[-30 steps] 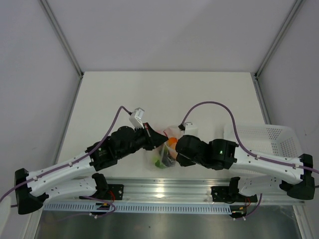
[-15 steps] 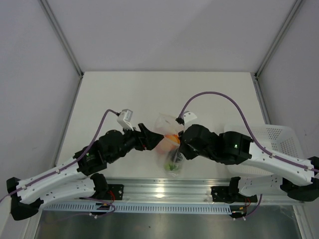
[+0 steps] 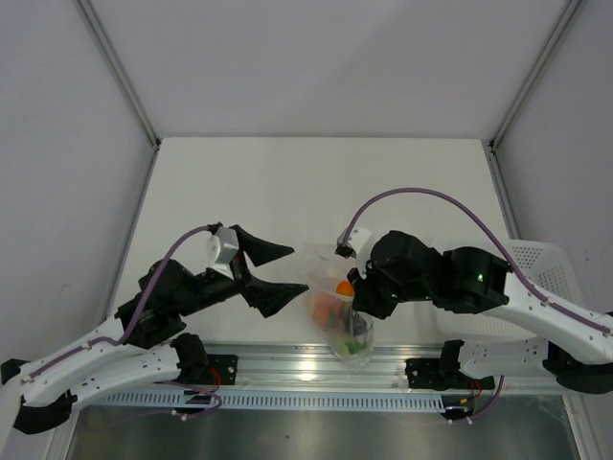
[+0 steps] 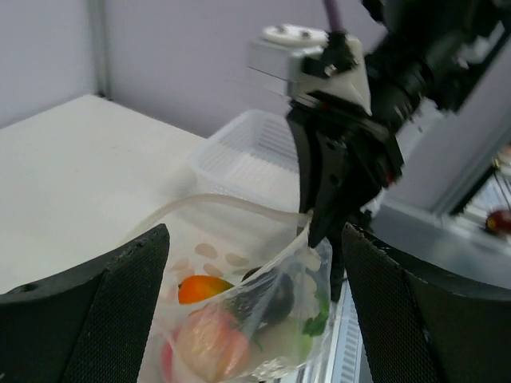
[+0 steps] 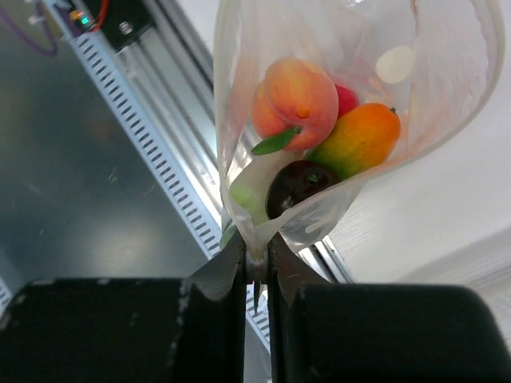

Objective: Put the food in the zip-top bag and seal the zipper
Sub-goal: Zip the zipper food storage bag at the center of the board.

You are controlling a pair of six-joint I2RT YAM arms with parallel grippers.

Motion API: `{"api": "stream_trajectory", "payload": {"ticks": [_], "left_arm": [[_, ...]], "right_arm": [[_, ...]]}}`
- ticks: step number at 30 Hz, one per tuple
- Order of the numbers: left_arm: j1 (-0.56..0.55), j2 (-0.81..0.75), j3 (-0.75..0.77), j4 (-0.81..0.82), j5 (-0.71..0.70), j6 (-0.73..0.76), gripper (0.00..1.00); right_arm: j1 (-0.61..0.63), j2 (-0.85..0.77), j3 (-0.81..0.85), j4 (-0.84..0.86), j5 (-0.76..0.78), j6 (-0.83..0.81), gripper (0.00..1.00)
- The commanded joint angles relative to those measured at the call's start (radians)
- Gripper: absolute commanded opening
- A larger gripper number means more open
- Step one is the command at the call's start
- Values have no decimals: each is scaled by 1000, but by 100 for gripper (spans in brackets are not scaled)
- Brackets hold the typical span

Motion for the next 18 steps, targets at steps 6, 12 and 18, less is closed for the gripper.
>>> {"api": "stream_trajectory", "payload": {"ticks": [6,12,18], "left_arm": [[-4,211,147,17,562,272,90],[-4,323,200,-14,683,327,92],[-2,439,253,-32,833,324,92]], "right_arm": [[14,19,109,-72,-296,-123,0],[20,0,113,-79,-359,-157,0],[20,-7,115,-89,-377,-167,0]]}}
